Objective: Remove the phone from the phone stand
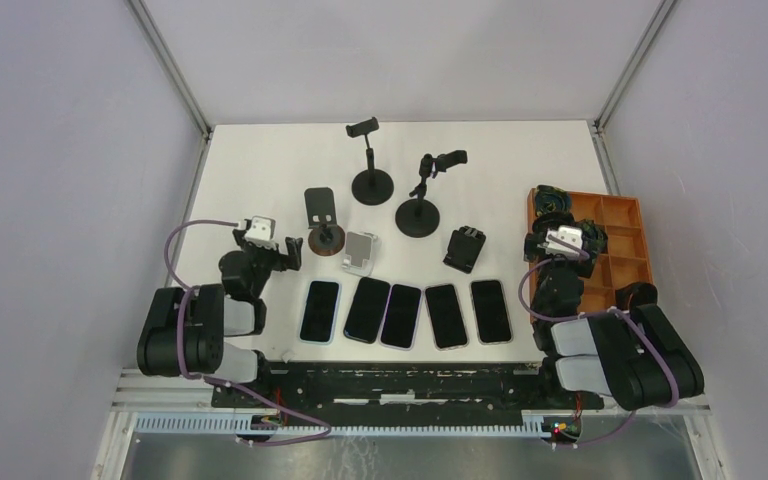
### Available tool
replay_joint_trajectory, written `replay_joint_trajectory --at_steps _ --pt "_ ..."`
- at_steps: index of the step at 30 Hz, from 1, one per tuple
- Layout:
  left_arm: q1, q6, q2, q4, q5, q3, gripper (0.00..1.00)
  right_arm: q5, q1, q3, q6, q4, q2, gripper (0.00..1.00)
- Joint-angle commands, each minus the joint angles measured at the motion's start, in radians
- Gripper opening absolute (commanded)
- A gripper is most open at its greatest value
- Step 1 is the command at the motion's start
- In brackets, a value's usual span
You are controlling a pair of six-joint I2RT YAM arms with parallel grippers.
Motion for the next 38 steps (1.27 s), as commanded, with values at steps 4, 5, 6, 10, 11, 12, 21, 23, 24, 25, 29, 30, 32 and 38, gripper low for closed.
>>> replay_joint_trajectory --at_steps 4,5,6,10,11,12,21,23,24,25,29,30,32,38 --pt "-0.059 -0.021 0.079 0.151 -0.171 0.023 1.00 -0.099 0.051 -0.266 -0.134 0.515 0.120 0.98" --pt "-0.058 -0.038 0.095 0.117 -0.190 0.053 1.00 -0.079 0.049 -0.227 -0.112 0.399 0.087 0.98" --pt "-0.054 -0.050 0.113 0.112 -0.188 0.069 1.00 -0.067 0.036 -0.181 -0.083 0.293 0.069 0.98" --pt "-0.045 -0.057 0.111 0.082 -0.174 0.082 1.00 -0.118 -0.029 -0.111 -0.021 0.154 0.071 0.98" --pt "-0.043 -0.058 0.114 0.091 -0.172 0.081 1.00 -0.134 -0.043 -0.111 -0.015 0.154 0.071 0.98" --pt "-0.044 -0.057 0.109 0.089 -0.171 0.079 1.00 -0.139 -0.047 -0.112 -0.014 0.159 0.074 0.98" --pt "-0.044 -0.058 0.103 0.097 -0.164 0.072 1.00 -0.140 -0.046 -0.115 -0.014 0.157 0.070 0.98" --pt "-0.044 -0.058 0.101 0.096 -0.164 0.071 1.00 -0.139 -0.048 -0.114 -0.014 0.157 0.070 0.98" --pt "-0.044 -0.058 0.101 0.096 -0.164 0.071 1.00 -0.139 -0.049 -0.115 -0.014 0.157 0.069 0.98" --pt "-0.044 -0.057 0.101 0.095 -0.165 0.072 1.00 -0.139 -0.048 -0.113 -0.014 0.157 0.069 0.98" --pt "-0.044 -0.058 0.107 0.089 -0.162 0.079 1.00 -0.140 -0.047 -0.115 -0.014 0.157 0.070 0.98" --pt "-0.045 -0.058 0.110 0.089 -0.162 0.080 1.00 -0.140 -0.048 -0.115 -0.014 0.157 0.069 0.98" --pt "-0.044 -0.058 0.113 0.086 -0.162 0.083 1.00 -0.139 -0.048 -0.114 -0.015 0.157 0.069 0.98" --pt "-0.045 -0.058 0.107 0.086 -0.162 0.080 1.00 -0.140 -0.048 -0.115 -0.014 0.158 0.069 0.98"
